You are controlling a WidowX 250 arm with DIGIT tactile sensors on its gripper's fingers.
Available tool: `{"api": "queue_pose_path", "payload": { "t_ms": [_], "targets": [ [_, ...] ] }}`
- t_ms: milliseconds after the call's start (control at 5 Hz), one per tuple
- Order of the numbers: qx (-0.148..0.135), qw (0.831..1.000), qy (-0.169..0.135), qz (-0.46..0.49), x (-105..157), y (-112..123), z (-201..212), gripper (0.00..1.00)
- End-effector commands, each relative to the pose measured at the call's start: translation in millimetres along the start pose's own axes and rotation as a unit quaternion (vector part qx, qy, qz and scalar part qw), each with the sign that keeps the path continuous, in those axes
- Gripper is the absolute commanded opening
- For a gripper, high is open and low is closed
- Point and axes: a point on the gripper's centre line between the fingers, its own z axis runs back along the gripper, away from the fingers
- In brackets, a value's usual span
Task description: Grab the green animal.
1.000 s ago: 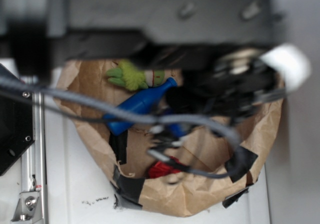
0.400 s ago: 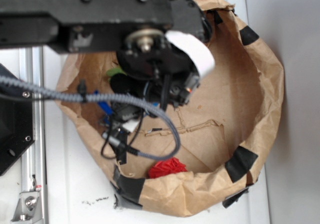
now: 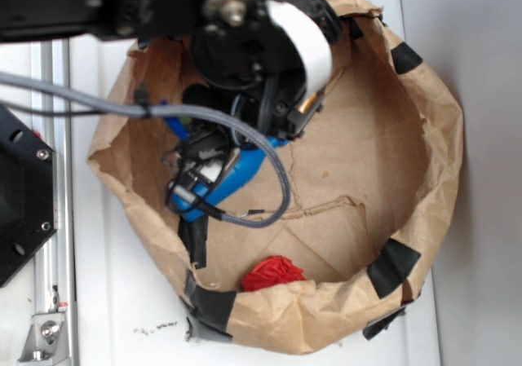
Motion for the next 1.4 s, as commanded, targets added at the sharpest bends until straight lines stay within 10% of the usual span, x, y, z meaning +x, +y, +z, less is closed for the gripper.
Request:
{"api": "queue_pose_path", "payload": {
  "t_ms": [0, 1200],
  "targets": [
    [0.015, 1.000, 0.006, -0.010, -5, 9, -14, 1.00],
    [0.002, 0.999, -0.002, -0.045, -24, 12, -35, 1.00]
  ]
}}
